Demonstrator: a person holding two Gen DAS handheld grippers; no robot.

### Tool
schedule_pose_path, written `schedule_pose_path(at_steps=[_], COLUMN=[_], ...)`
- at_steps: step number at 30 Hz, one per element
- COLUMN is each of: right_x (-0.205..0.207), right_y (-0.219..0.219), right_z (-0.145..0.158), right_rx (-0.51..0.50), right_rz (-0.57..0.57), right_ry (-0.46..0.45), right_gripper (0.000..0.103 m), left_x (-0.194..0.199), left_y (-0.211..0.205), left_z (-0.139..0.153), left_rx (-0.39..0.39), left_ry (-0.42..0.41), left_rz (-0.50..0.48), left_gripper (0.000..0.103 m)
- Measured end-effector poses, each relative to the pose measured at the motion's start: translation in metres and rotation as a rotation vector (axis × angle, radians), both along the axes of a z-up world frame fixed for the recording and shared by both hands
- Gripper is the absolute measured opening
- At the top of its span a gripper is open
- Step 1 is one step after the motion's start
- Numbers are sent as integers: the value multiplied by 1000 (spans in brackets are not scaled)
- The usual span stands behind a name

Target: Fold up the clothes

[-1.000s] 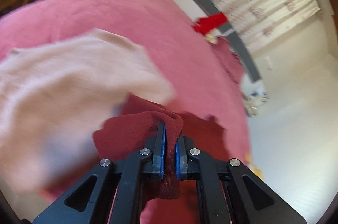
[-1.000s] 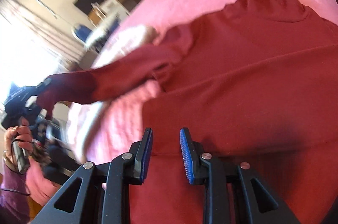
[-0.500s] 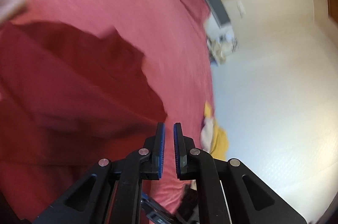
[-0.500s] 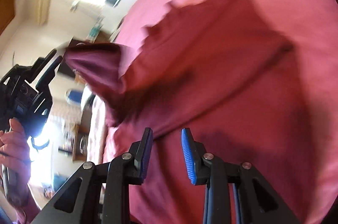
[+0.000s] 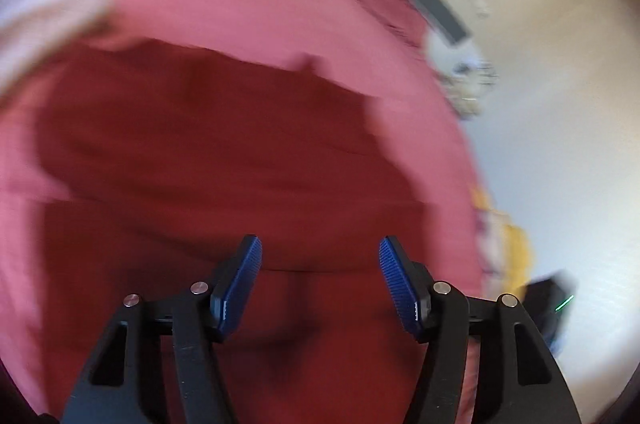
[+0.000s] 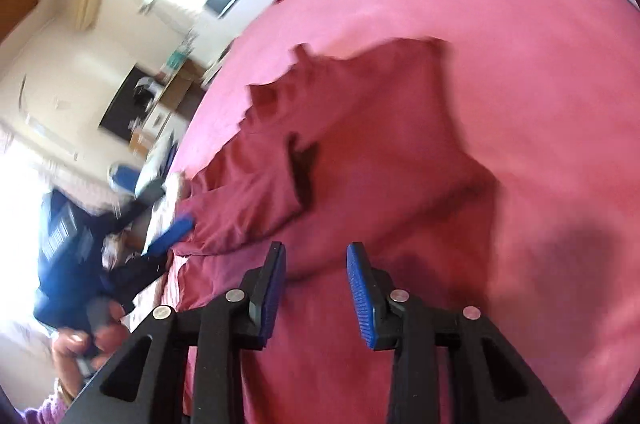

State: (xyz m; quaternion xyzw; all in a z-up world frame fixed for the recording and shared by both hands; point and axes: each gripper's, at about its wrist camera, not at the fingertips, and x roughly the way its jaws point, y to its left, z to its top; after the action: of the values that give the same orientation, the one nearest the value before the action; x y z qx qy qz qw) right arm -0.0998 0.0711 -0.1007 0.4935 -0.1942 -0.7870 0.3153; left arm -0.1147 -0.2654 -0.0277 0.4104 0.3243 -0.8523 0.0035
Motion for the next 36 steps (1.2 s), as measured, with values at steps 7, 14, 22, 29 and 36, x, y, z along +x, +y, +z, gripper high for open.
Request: schedule_pose_path(at_steps=[7,14,22,29,36], right_x=[-47,-43,-52,-46,-68], right_y=[-79,-105,37,28,-57], right_z=[-8,1,51,-15,-38], right_rx=[204,195,-295,-119,61], right_rz=[127,231,-144,-80,124], right_ry=[54,29,-168,-194,-157], right_gripper=[33,3,2,24,26], left_x=[39,64,66,61,58], left_y=[-59,-65,-53,-55,-56], left_z=[-44,-50,-48,-53,-52], left_rx=[-43,-15,-72,-47,-52], left_ry=[-93,-25,-17,-31,-38], left_rz=[39,38,4,16,3], left_gripper=[63,63,63,63,63])
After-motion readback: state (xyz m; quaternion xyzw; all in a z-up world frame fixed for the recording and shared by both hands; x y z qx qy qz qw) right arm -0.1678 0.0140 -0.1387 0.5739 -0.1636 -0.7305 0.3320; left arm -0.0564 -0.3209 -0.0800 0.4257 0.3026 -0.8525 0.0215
